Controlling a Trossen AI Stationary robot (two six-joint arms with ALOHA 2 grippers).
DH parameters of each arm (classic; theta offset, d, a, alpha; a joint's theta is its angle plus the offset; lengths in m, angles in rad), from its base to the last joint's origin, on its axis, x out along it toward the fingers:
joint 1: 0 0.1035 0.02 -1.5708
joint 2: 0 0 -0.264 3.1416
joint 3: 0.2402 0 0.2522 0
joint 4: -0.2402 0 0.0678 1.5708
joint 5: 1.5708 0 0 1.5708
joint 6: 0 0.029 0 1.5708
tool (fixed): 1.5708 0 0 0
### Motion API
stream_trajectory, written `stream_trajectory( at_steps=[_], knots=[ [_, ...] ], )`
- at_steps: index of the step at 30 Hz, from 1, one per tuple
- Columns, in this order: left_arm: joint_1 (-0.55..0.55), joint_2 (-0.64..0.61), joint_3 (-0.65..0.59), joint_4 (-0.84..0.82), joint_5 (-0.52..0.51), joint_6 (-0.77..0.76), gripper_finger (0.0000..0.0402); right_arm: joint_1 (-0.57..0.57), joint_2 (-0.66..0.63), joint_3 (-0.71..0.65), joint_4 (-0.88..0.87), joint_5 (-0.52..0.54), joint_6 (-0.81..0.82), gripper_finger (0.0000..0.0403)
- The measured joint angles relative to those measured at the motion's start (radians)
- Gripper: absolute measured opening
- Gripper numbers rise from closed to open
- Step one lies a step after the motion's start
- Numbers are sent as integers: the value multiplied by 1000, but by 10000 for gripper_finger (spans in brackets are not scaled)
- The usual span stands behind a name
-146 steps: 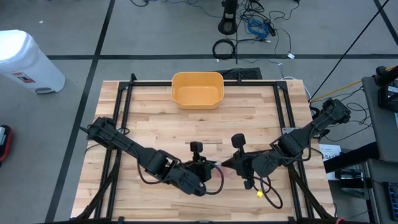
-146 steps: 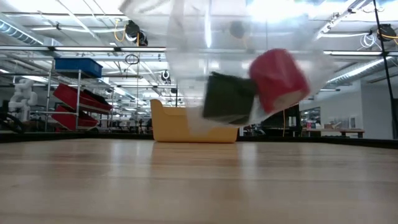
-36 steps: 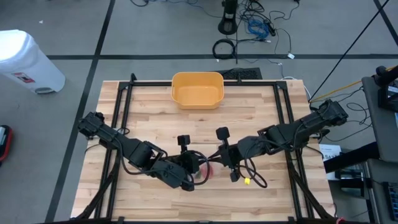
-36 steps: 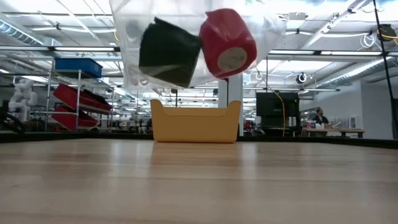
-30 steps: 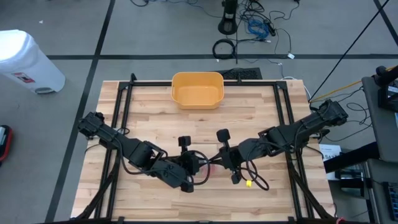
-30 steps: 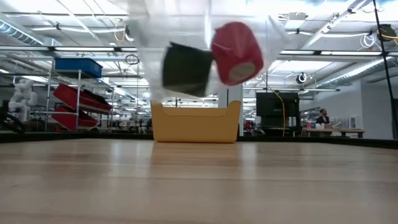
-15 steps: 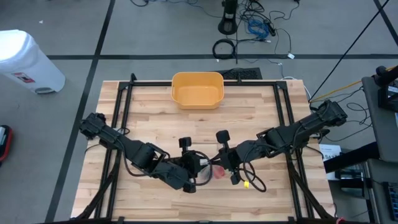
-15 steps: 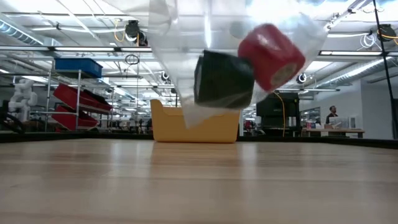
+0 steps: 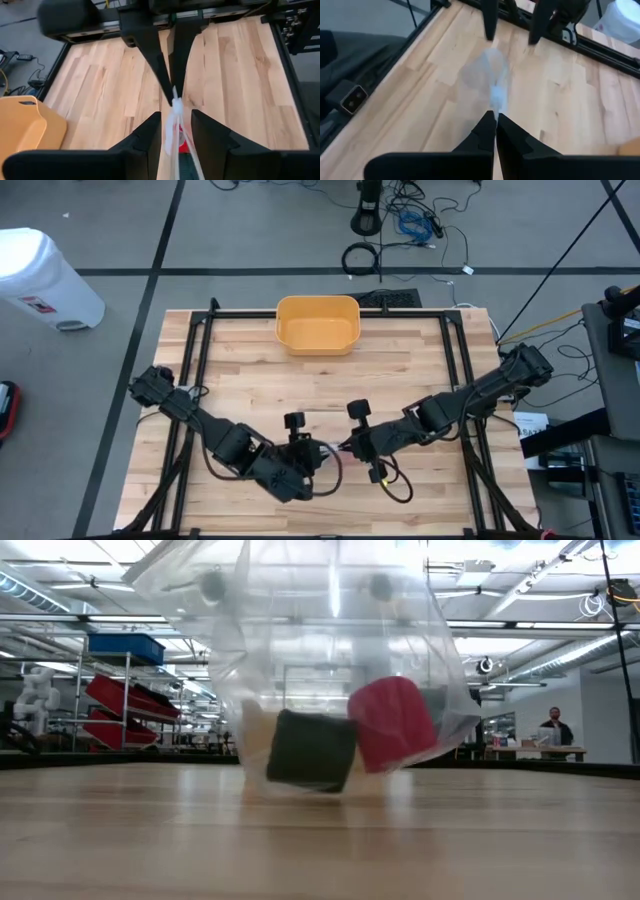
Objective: Roll bandage
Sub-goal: Close the transparent zip bag
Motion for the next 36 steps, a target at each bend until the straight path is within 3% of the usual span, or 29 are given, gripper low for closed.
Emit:
stream_trajectory(
  at_steps=[17,36],
  knots=[
    [-46,122,-2,22,-224,-33,113,17,-3,-82,69,3,42,0],
    [-38,124,-1,84,-164,10,113,41,-3,-82,61,23,40,0]
  ],
)
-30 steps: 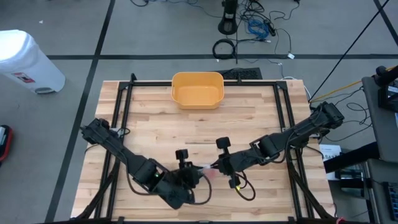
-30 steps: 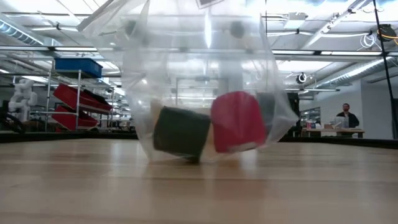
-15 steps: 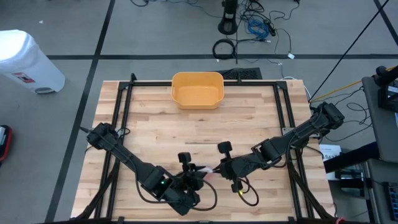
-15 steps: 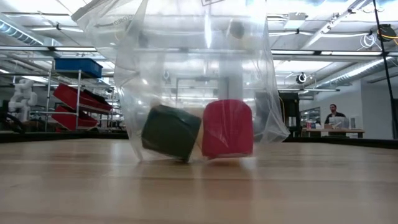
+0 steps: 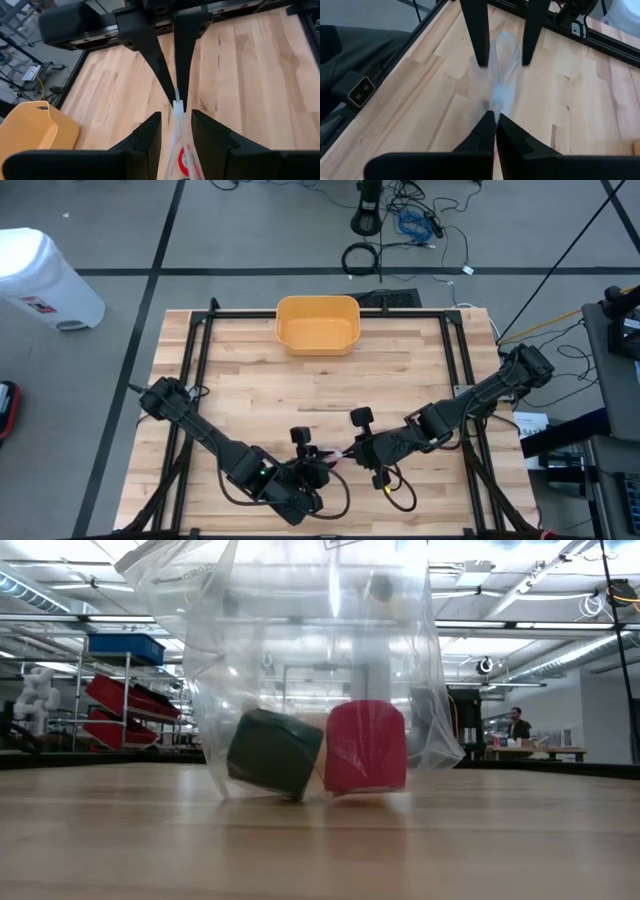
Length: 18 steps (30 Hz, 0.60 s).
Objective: Roll bandage
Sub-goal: Close the transparent zip bag
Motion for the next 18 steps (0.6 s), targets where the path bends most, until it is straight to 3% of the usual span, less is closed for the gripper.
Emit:
stream_trajectory(
  at_steps=[18],
  knots=[
    [31,32,0,34,25,33,99,0,0,0,0,0,-3,0]
  ],
)
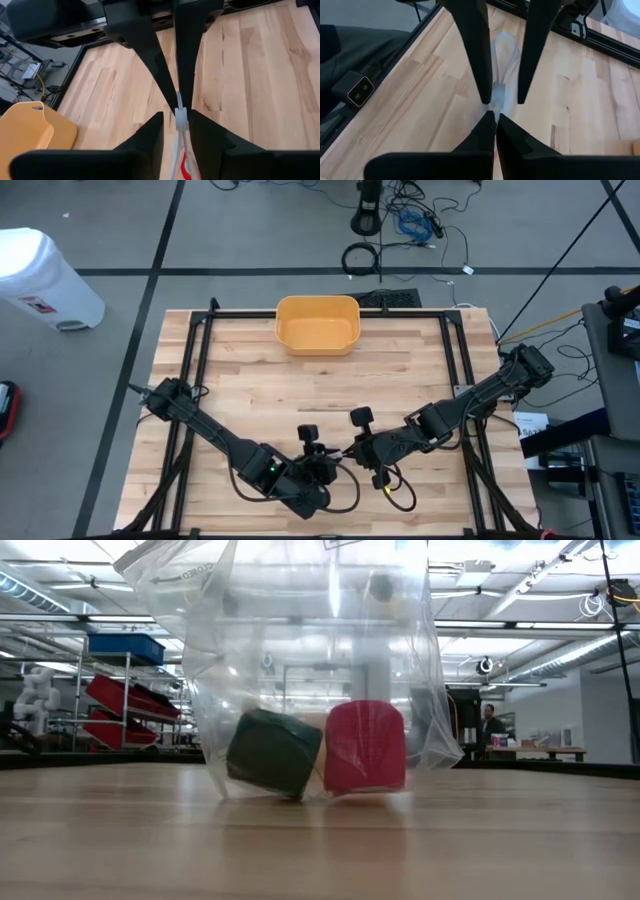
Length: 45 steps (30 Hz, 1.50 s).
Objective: Roll bandage
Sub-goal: Close the transparent zip bag
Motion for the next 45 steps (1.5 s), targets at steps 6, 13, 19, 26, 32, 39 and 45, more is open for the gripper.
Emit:
stream_trajectory(
  at_steps=[6,13,19,26,32,39,45],
  knots=[
    [3,0,0,0,4,0,45,0,0,0,0,0,0,0],
    [3,-1,0,-2,4,1,23,0,0,0,0,0,0,0],
    [3,-1,0,-1,6,0,34,16,0,1,-26,0,6,3],
    [3,-1,0,-2,6,-1,35,32,-14,1,-80,16,37,51],
    [3,-2,0,-2,6,-1,36,32,-29,2,-18,26,44,101],
    [3,-2,0,-1,21,-2,36,22,-27,2,-7,26,31,116],
    [3,-2,0,0,27,-5,36,21,-27,2,8,17,14,81]
  ],
)
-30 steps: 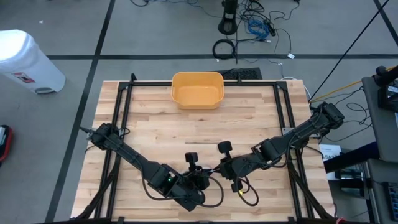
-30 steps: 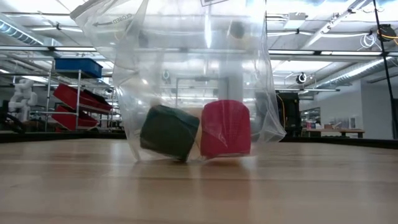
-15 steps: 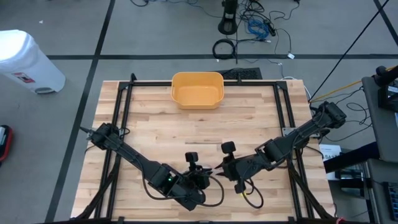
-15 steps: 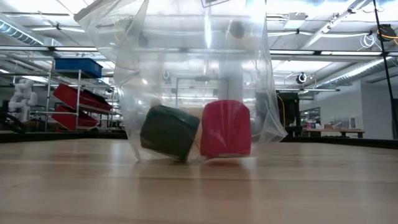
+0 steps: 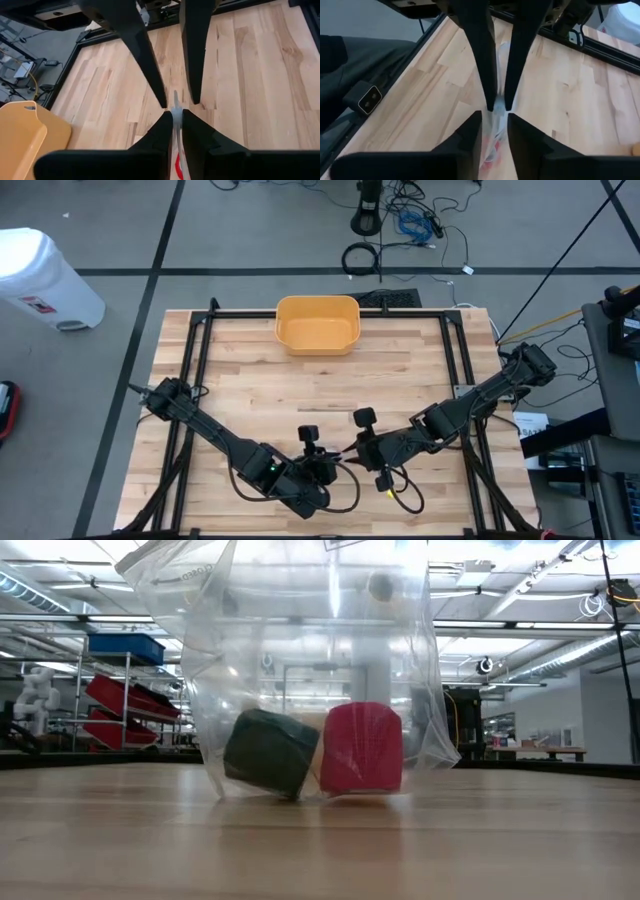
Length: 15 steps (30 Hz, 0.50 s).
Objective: Roll bandage
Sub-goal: Close the transparent zip bag
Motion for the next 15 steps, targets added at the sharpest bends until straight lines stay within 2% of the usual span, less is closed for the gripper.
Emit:
stream_trajectory(
  at_steps=[5,15],
  knots=[
    [0,-1,0,0,1,-1,36,-4,6,0,4,-25,-1,53],
    [0,-1,0,0,4,-1,36,-18,16,0,18,-31,-6,44]
  ],
)
